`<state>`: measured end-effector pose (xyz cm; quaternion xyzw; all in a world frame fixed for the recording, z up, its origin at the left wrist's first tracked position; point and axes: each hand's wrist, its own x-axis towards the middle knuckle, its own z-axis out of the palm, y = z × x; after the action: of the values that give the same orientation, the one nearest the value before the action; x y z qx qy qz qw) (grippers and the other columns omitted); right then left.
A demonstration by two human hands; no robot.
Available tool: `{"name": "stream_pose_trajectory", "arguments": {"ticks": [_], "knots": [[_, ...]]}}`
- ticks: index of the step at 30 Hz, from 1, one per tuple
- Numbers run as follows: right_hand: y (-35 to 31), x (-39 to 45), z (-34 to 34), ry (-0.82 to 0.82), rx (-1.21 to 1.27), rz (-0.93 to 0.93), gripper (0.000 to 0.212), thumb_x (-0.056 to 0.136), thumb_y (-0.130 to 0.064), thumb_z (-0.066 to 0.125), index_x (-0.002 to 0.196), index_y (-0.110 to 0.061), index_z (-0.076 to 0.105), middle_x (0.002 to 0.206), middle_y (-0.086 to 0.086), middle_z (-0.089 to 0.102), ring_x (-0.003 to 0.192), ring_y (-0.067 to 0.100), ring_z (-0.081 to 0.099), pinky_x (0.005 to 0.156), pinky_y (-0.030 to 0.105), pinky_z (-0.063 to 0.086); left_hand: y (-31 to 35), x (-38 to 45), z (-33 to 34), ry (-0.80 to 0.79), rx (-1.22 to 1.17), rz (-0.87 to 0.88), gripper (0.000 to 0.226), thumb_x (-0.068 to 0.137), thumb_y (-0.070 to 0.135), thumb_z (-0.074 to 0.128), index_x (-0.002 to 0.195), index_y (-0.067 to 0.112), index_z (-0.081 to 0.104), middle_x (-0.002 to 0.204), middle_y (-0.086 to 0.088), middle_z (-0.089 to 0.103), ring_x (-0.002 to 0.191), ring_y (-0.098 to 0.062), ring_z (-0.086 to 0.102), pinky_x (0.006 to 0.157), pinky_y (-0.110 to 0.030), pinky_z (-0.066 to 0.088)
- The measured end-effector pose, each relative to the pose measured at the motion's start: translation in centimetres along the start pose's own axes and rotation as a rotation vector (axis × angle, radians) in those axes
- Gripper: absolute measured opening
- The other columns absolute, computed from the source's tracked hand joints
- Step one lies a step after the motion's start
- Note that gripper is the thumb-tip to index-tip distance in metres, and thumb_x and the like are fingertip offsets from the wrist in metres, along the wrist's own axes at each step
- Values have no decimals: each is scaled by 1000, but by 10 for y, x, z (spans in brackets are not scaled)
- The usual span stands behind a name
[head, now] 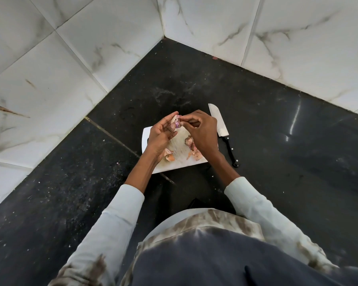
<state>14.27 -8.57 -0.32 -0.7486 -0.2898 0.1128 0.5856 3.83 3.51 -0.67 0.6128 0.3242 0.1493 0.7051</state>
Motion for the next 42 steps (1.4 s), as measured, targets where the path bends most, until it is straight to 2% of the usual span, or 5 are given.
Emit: {"name": "stream_pose_trajectory", "arguments": {"ticks": [11,22,28,35,42], "knots": [[3,0,3,-13,-73,-68,25,92,-16,80,116,-17,79,111,-6,73,94,3,72,82,15,60,-2,0,1,16,-52,-30,38,106,11,62,142,21,66,140,2,71,133,-17,65,116,-43,51],[1,-5,3,-9,-191,-135,4,91,-17,80,93,-13,80,89,-4,74,77,8,70,74,31,62,-7,-4,3,74,-61,-40,37,103,14,67,140,19,68,131,5,76,130,-16,67,114,-38,52],[2,0,-3,-88,-190,-98,43,88,-24,85,129,-17,74,123,-2,71,101,3,67,90,8,53,-9,-4,5,51,-54,-45,38,104,9,64,141,19,66,136,3,73,133,-17,65,111,-36,54],[1,-3,1,-55,-253,-186,16,94,-14,77,108,-13,83,104,-3,77,93,7,70,87,10,49,-11,-4,1,62,-20,-43,34,104,3,62,134,15,71,121,10,79,119,-10,73,98,-23,58],[8,-11,8,47,-267,-192,8,94,-14,78,95,-9,84,93,3,78,83,11,71,81,16,54,-11,-6,6,95,-17,-23,40,101,6,68,140,11,68,135,-3,74,129,-14,68,114,-33,52]]}}
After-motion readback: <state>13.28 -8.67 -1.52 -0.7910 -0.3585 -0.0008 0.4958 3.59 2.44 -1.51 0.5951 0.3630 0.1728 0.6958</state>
